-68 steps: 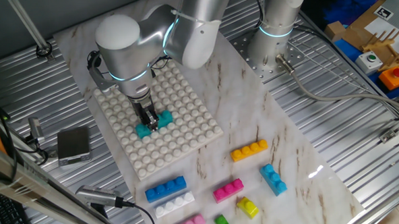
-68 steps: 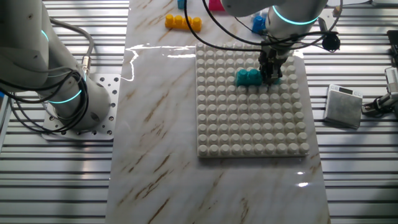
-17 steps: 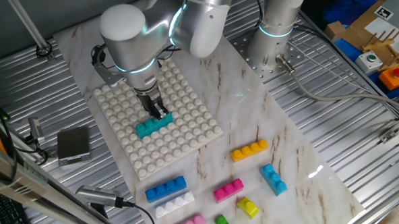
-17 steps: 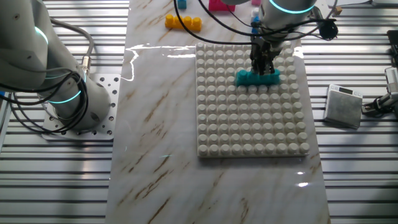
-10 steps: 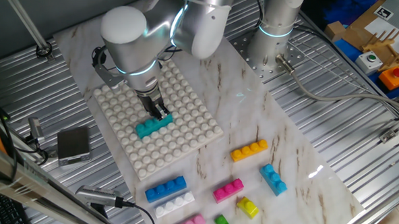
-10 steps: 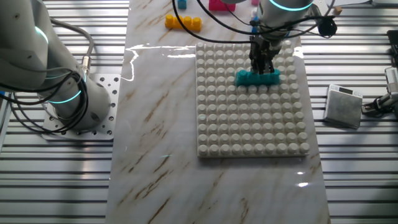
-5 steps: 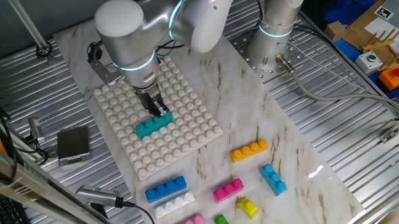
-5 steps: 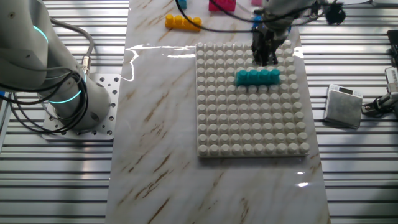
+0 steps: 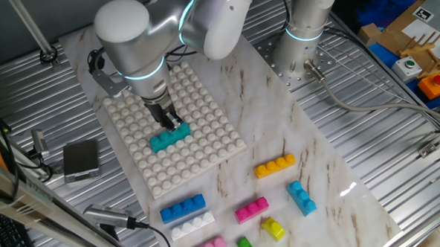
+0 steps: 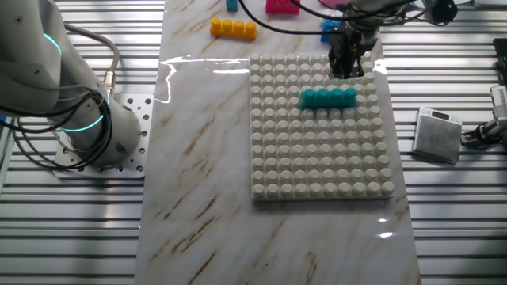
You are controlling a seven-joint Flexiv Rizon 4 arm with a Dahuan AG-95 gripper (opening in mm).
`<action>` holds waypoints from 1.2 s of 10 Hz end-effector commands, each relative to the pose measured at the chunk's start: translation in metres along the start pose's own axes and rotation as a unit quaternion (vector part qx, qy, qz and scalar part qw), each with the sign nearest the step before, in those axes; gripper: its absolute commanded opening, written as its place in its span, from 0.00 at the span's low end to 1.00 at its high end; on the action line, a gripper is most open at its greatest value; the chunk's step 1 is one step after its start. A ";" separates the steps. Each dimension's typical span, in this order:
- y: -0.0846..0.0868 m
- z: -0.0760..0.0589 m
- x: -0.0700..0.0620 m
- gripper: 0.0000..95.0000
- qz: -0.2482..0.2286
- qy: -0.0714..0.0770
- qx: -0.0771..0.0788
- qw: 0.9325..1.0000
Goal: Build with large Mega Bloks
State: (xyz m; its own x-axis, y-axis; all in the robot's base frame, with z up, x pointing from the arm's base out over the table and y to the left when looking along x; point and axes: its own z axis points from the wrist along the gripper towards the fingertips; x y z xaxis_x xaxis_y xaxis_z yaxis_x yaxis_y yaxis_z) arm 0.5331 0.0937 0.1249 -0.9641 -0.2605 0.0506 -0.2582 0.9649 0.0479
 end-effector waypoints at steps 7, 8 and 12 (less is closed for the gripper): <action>0.000 0.000 -0.002 0.00 -0.018 0.007 0.003 1.000; 0.000 0.000 -0.002 0.00 -0.016 0.006 0.003 1.000; 0.005 0.001 -0.008 0.00 0.003 0.005 0.001 1.000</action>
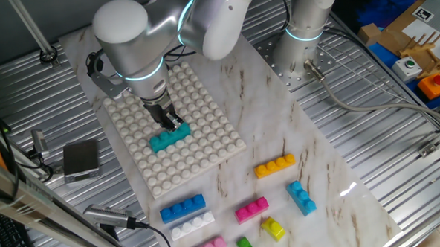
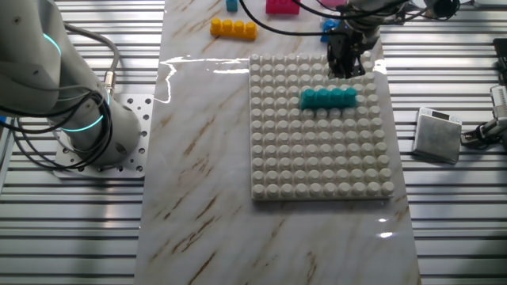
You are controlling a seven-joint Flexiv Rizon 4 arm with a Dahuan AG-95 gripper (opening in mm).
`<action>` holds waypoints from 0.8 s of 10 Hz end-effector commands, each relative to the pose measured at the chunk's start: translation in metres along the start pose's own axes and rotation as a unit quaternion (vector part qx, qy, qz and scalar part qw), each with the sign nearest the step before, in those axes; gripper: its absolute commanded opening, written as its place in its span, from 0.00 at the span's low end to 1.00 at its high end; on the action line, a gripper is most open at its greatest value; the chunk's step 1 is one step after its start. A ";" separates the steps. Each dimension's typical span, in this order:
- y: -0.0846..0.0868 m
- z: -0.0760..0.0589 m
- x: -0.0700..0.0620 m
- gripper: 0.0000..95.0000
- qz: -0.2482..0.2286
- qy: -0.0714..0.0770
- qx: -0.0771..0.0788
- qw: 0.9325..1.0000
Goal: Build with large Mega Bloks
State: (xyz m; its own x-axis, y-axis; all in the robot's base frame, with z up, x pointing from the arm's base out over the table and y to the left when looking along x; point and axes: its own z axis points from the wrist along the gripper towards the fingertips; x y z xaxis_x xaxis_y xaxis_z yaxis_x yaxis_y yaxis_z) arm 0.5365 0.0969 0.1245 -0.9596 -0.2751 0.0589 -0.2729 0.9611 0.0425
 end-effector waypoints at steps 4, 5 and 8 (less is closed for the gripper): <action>0.067 0.007 -0.044 0.00 0.057 -0.004 -0.005 0.998; 0.085 0.009 -0.050 0.00 0.067 -0.004 -0.005 0.998; 0.123 0.013 -0.063 0.00 0.091 -0.004 -0.007 0.996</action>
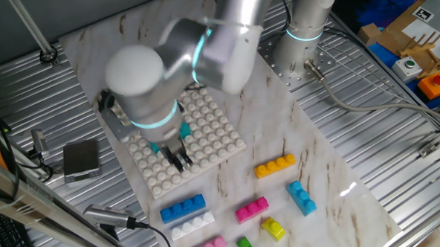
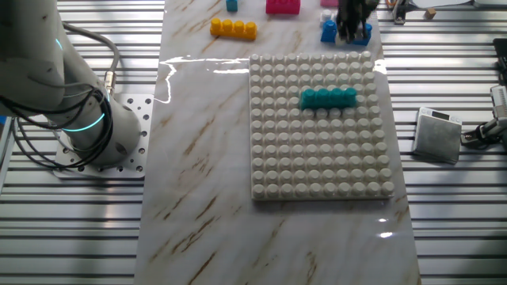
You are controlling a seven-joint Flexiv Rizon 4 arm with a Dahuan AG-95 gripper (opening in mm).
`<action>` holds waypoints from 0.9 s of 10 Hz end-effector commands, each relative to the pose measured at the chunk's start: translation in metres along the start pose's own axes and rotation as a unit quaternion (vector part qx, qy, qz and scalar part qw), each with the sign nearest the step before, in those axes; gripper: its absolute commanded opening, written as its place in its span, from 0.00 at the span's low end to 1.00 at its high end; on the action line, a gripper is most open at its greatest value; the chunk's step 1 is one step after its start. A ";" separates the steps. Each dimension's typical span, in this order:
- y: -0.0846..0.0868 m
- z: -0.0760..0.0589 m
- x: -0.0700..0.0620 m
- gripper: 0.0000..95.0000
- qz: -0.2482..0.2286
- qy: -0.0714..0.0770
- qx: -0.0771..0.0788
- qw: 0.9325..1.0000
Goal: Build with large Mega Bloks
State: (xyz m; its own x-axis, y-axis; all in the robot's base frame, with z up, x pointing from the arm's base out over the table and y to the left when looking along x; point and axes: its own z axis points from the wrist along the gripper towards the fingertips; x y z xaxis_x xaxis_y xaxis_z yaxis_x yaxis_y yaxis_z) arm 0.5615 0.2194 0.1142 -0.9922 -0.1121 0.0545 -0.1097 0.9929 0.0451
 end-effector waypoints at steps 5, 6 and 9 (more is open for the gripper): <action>0.011 -0.002 -0.001 0.00 -0.009 -0.005 -0.005 1.000; 0.011 -0.002 -0.001 0.00 -0.015 -0.007 -0.011 1.000; 0.011 -0.002 -0.001 0.00 -0.029 -0.004 -0.010 1.000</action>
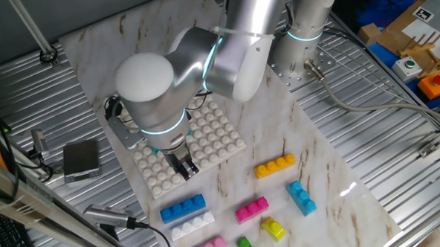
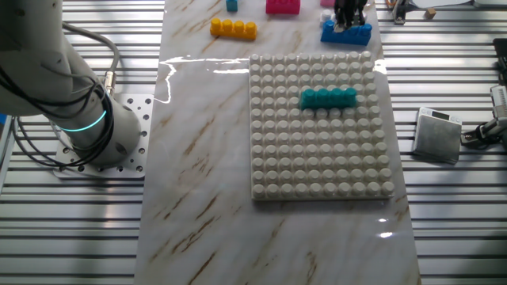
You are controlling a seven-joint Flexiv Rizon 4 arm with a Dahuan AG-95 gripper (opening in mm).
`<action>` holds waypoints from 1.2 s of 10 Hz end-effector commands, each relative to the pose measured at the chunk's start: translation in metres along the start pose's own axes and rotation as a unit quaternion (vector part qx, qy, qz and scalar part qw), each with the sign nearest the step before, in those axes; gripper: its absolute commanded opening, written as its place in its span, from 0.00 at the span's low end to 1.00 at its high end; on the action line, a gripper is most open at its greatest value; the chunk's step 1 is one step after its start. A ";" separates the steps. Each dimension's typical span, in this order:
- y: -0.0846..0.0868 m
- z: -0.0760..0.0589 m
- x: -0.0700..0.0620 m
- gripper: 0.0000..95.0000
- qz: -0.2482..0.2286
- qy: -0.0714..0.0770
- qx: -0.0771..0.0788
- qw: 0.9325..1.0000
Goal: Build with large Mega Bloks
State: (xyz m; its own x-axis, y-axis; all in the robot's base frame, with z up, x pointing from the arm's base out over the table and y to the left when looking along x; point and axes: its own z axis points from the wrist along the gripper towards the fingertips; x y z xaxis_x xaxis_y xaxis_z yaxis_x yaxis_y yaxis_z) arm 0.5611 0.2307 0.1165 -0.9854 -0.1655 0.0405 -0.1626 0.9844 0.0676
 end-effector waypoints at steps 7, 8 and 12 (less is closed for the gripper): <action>0.007 0.003 -0.008 0.00 0.016 -0.033 -0.006 0.999; 0.012 0.009 -0.016 0.00 0.023 -0.037 -0.006 0.999; 0.032 0.030 -0.044 0.00 0.028 -0.044 -0.010 0.999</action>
State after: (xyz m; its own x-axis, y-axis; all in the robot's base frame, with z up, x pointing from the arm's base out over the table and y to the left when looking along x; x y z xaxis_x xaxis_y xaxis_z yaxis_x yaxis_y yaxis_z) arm 0.6015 0.2763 0.0838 -0.9937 -0.1036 -0.0422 -0.1071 0.9901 0.0903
